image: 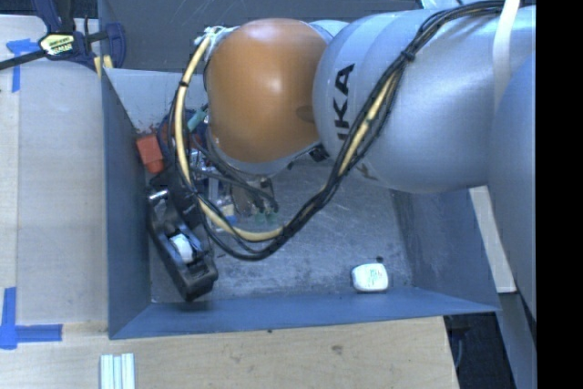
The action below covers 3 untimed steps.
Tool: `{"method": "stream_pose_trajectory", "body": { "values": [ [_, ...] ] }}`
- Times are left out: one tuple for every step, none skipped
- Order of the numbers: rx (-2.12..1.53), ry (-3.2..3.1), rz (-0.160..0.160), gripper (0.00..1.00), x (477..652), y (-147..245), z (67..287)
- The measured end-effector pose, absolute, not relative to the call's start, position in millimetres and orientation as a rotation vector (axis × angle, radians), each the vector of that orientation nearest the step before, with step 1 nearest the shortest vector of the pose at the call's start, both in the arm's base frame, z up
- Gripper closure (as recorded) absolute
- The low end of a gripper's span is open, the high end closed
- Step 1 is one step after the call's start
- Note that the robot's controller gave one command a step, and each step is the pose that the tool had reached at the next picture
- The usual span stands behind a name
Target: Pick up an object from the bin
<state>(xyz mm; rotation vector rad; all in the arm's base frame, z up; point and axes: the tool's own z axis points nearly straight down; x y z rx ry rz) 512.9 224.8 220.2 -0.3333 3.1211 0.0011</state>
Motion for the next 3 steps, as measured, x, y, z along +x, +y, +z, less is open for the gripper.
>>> {"method": "stream_pose_trajectory", "body": {
  "values": [
    [-0.364, 3.113, -0.001, 0.0, 545.5, 203.1, 99.3],
    [-1.23, 2.892, 0.002, 0.0, 517.1, 225.2, 69.4],
    [-1.226, 2.894, -0.002, 1.0, 518.0, 223.2, 69.2]
  ]
}}
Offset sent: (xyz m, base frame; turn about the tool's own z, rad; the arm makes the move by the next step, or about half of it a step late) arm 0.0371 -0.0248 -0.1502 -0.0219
